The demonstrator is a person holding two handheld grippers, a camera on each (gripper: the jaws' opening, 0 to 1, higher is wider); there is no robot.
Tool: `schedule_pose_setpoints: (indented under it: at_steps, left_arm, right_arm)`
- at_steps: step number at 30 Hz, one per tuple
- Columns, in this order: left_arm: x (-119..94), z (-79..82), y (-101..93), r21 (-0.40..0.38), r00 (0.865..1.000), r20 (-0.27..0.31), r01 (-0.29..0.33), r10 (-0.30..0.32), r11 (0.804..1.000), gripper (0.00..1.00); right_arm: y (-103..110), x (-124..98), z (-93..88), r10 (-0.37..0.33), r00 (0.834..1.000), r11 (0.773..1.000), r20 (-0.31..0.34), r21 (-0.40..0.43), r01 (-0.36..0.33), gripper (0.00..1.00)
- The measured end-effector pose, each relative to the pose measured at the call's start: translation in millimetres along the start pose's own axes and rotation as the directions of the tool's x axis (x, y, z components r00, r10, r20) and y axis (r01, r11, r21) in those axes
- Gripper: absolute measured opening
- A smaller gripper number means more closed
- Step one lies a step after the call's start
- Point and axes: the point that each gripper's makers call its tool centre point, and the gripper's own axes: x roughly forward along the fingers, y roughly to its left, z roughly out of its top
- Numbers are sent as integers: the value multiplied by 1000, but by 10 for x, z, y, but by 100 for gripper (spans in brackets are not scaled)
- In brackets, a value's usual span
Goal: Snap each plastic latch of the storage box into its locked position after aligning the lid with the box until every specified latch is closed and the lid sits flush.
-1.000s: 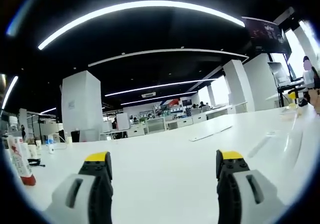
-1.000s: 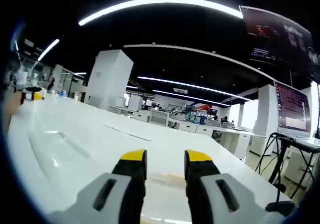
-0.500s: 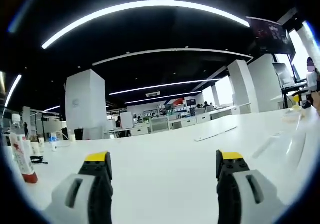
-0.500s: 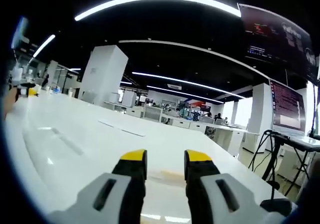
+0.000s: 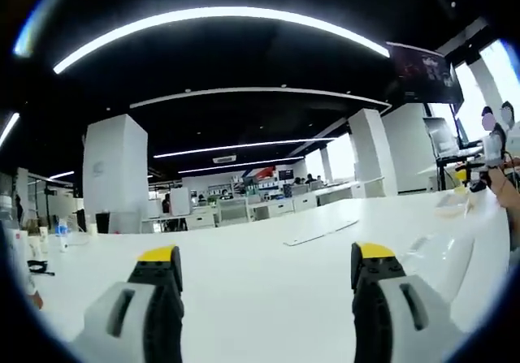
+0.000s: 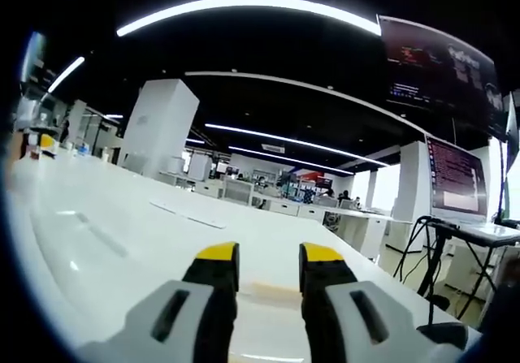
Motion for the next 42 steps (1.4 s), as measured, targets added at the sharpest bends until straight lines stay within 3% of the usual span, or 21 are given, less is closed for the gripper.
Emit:
schedule_pose_setpoints:
  at_steps: [4,8,12,13,17,24,27,30,31,32,36,38,40,42]
  left_arm:
    - [70,120,-193,2,998,2,60,-60,998,86]
    - [153,362,-472,9,989,36,144,-144,990,86]
    - [221,503,-750,-46,970,52,241,-238,970,86]
    - [273,548,-913,-76,957,41,289,-286,954,85]
    - [367,644,-1193,-63,943,39,334,-332,941,83]
    - [482,716,-1748,-38,893,14,449,-449,893,83]
    - [567,723,-1983,-36,869,-2,495,-495,868,82]
    - [634,780,-2278,-52,818,16,575,-575,817,82]
    - [660,814,-2414,-81,791,30,611,-611,788,82]
    - [688,824,-2498,-89,775,29,630,-631,771,82]
    - [806,796,-2811,-57,742,-5,669,-670,741,82]
    - [854,768,-2980,-57,717,-23,695,-697,717,82]
    - [889,718,-3162,-65,683,-52,726,-729,685,82]
    - [915,685,-3290,-70,662,-70,743,-746,666,82]
  right_arm:
    - [-68,-32,21,-29,999,1000,15,7,28,29]
    - [-111,-58,64,-54,998,999,37,-4,54,29]
    - [-121,-70,89,-56,997,998,51,-2,56,28]
    - [-120,-72,93,-55,997,999,53,2,55,28]
    - [-128,-88,106,-61,996,998,61,7,61,28]
    - [-141,-115,159,-71,994,997,89,12,70,27]
    - [-152,-119,169,-79,993,997,92,4,79,27]
    - [-165,-114,175,-83,992,997,95,1,83,27]
    - [-165,-110,168,-83,992,996,92,1,84,27]
    - [-168,-108,166,-85,992,996,92,2,85,27]
    - [-202,-123,194,-103,988,995,113,9,102,26]
    - [-215,-123,194,-109,987,994,116,16,107,26]
    - [-217,-111,175,-109,988,994,107,18,108,26]
    - [-207,-105,172,-106,989,994,104,16,105,26]
